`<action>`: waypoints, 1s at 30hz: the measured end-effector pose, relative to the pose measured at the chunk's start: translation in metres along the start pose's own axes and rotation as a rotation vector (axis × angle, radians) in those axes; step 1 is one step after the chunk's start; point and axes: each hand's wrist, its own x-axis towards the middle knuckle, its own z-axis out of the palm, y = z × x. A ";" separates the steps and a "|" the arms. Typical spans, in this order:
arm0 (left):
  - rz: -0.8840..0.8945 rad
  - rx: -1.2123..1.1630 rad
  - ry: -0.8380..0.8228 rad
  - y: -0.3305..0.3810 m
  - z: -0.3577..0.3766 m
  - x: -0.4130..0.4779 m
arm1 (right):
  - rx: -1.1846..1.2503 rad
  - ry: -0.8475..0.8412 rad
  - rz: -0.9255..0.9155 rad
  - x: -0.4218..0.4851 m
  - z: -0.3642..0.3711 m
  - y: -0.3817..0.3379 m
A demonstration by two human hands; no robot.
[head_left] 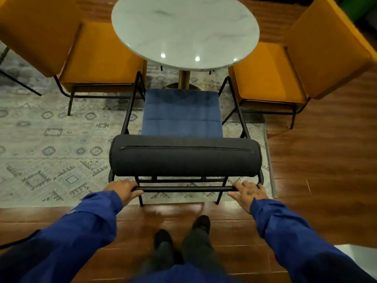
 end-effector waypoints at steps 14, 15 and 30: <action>0.070 -0.075 0.205 0.023 0.020 0.003 | -0.013 0.135 -0.052 0.009 0.008 0.057; 0.073 -0.073 0.215 0.025 0.024 0.001 | -0.015 0.157 -0.064 0.007 0.012 0.061; 0.007 -0.164 0.260 0.027 0.022 0.020 | -0.016 0.241 -0.078 0.016 0.009 0.068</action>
